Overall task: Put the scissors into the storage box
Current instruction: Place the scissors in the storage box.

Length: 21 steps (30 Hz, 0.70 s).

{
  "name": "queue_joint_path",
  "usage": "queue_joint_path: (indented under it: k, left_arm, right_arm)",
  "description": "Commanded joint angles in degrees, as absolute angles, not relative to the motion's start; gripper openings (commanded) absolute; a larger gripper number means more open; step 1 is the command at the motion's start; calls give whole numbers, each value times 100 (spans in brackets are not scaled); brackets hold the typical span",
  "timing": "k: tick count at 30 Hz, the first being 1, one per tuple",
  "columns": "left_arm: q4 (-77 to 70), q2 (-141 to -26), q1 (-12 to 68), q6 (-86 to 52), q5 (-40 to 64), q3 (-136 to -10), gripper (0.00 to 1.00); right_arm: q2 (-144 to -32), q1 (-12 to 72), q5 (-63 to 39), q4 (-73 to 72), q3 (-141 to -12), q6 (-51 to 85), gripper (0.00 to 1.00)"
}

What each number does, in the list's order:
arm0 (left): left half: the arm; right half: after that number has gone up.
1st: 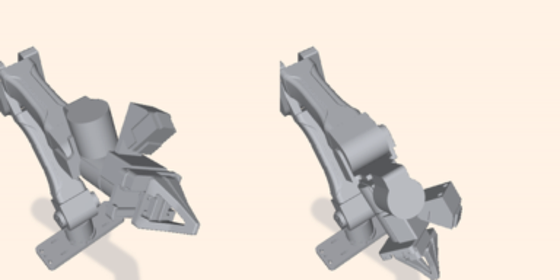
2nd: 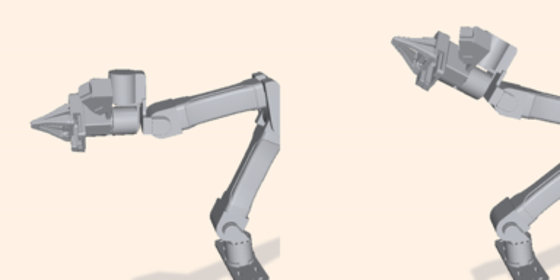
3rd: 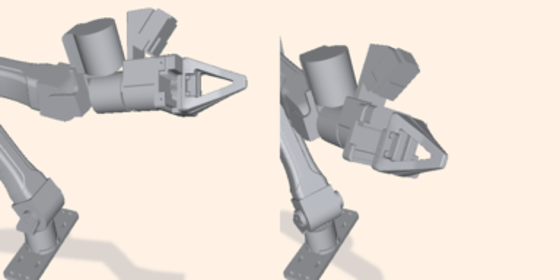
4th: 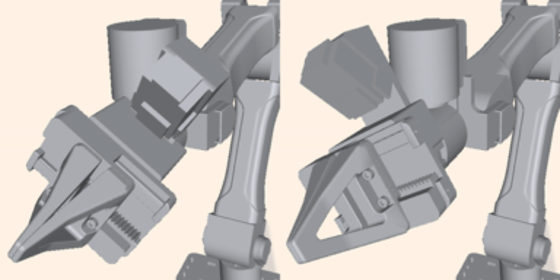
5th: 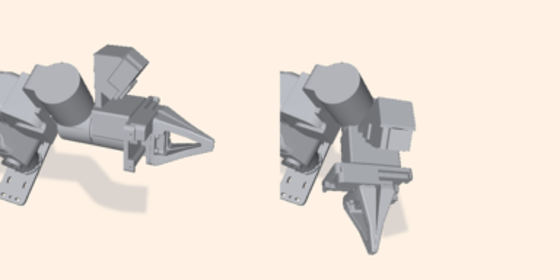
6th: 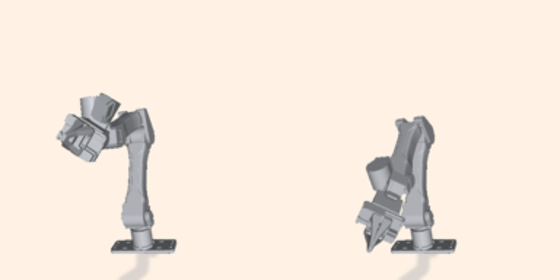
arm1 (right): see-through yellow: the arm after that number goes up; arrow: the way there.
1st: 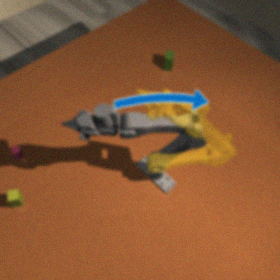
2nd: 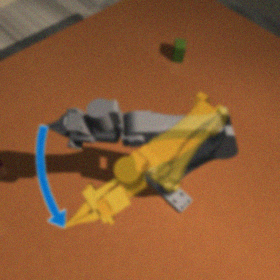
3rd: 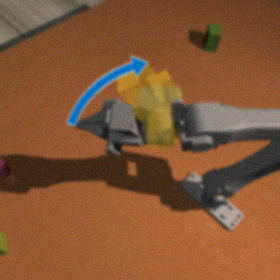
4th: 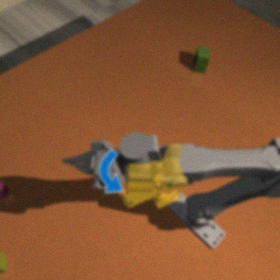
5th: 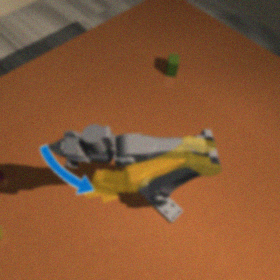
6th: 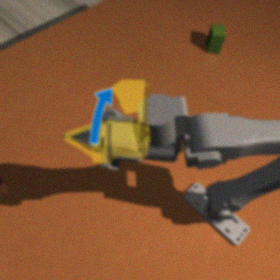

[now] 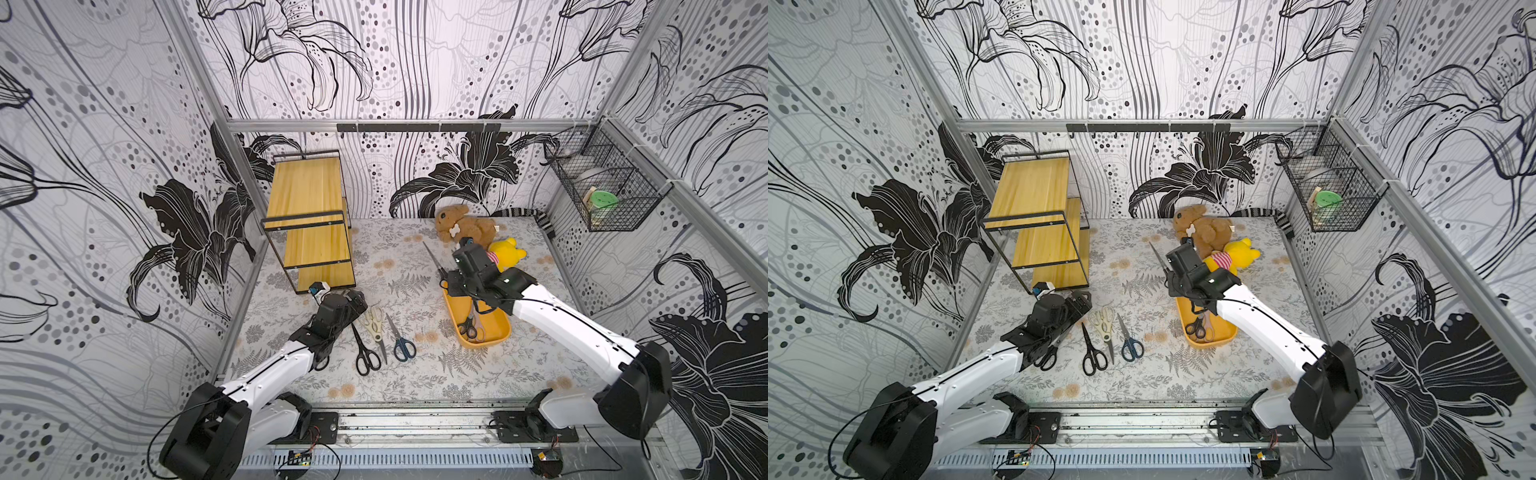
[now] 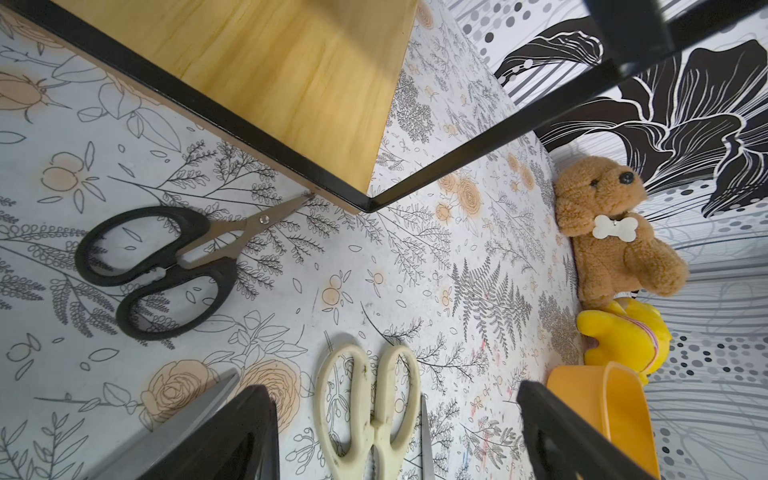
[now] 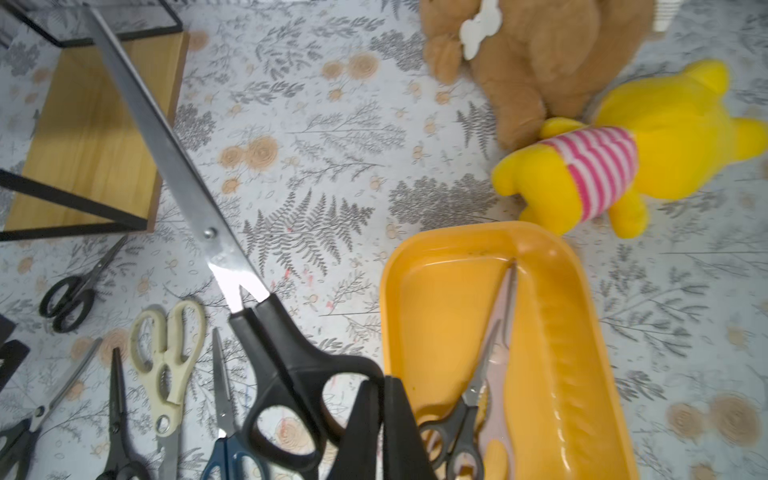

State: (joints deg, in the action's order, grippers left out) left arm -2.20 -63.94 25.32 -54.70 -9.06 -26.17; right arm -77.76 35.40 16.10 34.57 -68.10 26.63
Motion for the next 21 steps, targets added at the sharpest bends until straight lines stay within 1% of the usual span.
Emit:
queue_joint_path:
  k: [1,10,21]
  left_arm:
    - [-479,-6382,2499,-5204,-687,-2842,97]
    - [-598,-6596,2507,-5013,-237,-3030,97]
    - [-567,-6758,2522,-4880,-79,-3111,97]
  right_arm:
    - [-7545,3182,1485,3739,-6453,2402,0]
    - [-7449,2549,1144,3729,-5881,2244,0]
    - [-7797,2508,936,3604,-5212,2638,0]
